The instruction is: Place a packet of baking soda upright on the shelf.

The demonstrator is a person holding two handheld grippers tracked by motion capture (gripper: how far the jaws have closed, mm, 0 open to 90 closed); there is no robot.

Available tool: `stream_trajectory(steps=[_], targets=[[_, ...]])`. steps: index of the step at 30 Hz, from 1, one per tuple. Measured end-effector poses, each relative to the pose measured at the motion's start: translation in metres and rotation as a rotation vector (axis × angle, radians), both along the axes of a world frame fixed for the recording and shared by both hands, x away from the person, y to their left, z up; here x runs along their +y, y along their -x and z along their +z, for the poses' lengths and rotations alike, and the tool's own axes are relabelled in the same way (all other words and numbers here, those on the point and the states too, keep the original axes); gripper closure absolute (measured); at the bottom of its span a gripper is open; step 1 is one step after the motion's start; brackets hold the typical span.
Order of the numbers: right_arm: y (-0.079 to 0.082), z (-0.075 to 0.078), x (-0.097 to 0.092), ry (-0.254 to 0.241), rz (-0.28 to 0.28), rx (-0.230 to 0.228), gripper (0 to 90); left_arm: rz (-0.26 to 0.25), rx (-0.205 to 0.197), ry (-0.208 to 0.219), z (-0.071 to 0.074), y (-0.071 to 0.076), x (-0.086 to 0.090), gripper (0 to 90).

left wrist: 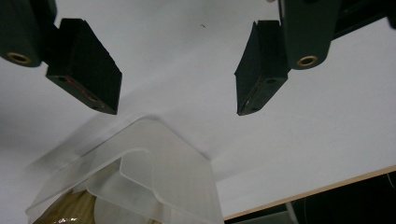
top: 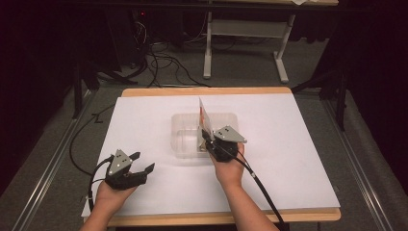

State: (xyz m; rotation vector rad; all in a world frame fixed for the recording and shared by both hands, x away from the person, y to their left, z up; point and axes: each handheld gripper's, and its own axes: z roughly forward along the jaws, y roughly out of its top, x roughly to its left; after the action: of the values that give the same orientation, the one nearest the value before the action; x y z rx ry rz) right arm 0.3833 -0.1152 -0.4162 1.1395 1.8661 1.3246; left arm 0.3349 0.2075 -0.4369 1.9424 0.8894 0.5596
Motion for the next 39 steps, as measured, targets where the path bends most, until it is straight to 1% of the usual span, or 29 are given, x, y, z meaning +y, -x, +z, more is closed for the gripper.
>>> stream_trajectory(steps=[1,2,3,4,6,9,12,13,14,16,17,19,20,27,30,34,35,37,38,39], targets=[[0.000,0.000,0.000,0.000,0.000,0.000,73.3,0.000,0.000,0.000,0.000,0.000,0.000,32.0],[-0.001,0.000,0.000,0.001,0.004,0.001,69.4,0.000,-0.001,-0.001,0.000,0.000,0.000,32.0],[-0.001,0.001,0.001,0.005,0.001,-0.001,60.5,0.000,-0.001,-0.001,0.000,0.000,0.000,32.0],[-0.001,0.001,0.001,0.005,0.001,-0.001,60.5,0.000,-0.001,-0.001,0.000,0.000,0.000,32.0],[-0.001,0.002,0.002,0.019,-0.012,-0.006,50.0,0.000,-0.001,-0.002,0.000,0.000,0.000,32.0],[-0.003,0.004,0.004,0.030,-0.018,0.013,37.0,-0.002,-0.002,-0.003,0.000,0.000,-0.001,32.0],[-0.004,0.004,0.006,0.040,-0.011,0.026,28.8,-0.002,-0.001,-0.002,0.000,0.000,-0.001,31.9],[-0.005,0.005,0.007,0.044,-0.019,0.036,23.7,-0.003,-0.001,-0.002,0.000,0.000,-0.001,32.0],[-0.005,0.005,0.007,0.044,-0.019,0.036,23.7,-0.003,0.000,-0.001,0.000,0.000,-0.001,32.0],[-0.006,0.005,0.008,0.048,-0.016,0.024,20.1,-0.004,0.000,0.000,0.000,0.000,0.000,32.0],[-0.005,0.007,0.008,0.055,-0.024,0.027,17.8,-0.004,0.001,0.000,0.000,0.000,0.000,32.0],[-0.004,0.008,0.008,0.051,-0.018,0.028,16.1,-0.004,0.003,0.000,-0.001,0.000,0.000,32.0],[-0.004,0.008,0.009,0.058,-0.018,0.029,15.5,-0.004,0.002,-0.003,0.000,0.000,0.000,32.0],[0.003,0.013,0.006,0.065,0.003,0.039,15.5,-0.002,0.001,0.005,0.000,0.001,0.000,31.9],[0.006,0.014,0.004,0.065,0.013,0.036,15.5,-0.006,0.001,-0.001,0.000,0.001,-0.001,32.0],[0.013,0.016,-0.001,0.058,0.027,0.036,15.6,-0.002,0.004,-0.004,-0.001,0.001,0.000,31.9],[0.016,0.017,-0.003,0.053,0.042,0.042,15.6,-0.001,0.004,-0.004,-0.001,0.000,0.000,31.9],[0.019,0.017,-0.005,0.056,0.048,0.045,15.6,0.003,0.006,-0.003,-0.001,0.000,0.001,31.9],[0.021,0.017,-0.006,0.048,0.052,0.044,15.6,0.003,0.004,-0.004,-0.001,0.000,0.001,31.9],[0.025,0.018,-0.008,0.056,0.057,0.040,15.7,0.004,0.004,-0.005,-0.001,0.000,0.002,31.9]])
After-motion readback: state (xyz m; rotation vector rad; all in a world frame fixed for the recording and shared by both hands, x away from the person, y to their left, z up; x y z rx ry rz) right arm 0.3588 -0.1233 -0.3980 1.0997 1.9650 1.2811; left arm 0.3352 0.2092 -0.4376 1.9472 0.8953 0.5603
